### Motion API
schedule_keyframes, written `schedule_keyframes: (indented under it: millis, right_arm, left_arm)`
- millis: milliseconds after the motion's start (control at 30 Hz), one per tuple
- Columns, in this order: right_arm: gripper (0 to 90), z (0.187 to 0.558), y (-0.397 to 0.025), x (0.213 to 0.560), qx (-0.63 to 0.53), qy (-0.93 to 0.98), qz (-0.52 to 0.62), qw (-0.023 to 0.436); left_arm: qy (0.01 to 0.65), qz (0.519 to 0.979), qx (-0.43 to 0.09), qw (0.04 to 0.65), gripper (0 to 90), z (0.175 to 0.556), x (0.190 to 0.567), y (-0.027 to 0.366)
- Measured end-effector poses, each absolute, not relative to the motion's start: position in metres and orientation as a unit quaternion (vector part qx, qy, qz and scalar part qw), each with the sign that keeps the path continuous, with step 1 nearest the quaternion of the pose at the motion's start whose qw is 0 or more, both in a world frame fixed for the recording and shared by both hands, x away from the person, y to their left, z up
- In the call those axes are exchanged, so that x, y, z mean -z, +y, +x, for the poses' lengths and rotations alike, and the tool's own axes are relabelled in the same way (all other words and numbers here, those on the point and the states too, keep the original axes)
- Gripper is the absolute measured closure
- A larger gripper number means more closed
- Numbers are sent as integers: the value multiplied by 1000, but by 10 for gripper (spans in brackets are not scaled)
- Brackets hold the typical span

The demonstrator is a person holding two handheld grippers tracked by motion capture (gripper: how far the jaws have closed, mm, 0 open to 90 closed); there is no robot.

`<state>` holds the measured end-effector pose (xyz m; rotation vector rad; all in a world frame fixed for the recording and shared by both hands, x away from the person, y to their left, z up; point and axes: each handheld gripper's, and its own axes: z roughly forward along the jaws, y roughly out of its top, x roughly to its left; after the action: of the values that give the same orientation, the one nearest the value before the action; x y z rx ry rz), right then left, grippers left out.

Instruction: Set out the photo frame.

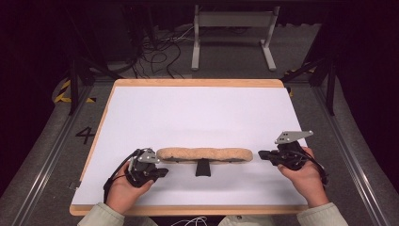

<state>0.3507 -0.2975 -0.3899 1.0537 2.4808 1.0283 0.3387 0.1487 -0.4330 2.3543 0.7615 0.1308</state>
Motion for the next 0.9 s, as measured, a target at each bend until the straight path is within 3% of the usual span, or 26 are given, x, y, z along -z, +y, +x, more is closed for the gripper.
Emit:
schedule_keyframes:
  millis: [600,900]
  right_arm:
    - [900,356,-283,395,-343,849,351,193]
    - [900,362,-268,399,-340,859,335,188]
  left_arm:
    - [312,888,-73,330,900,351,443,142]
    - [323,884,-89,327,900,357,442,146]
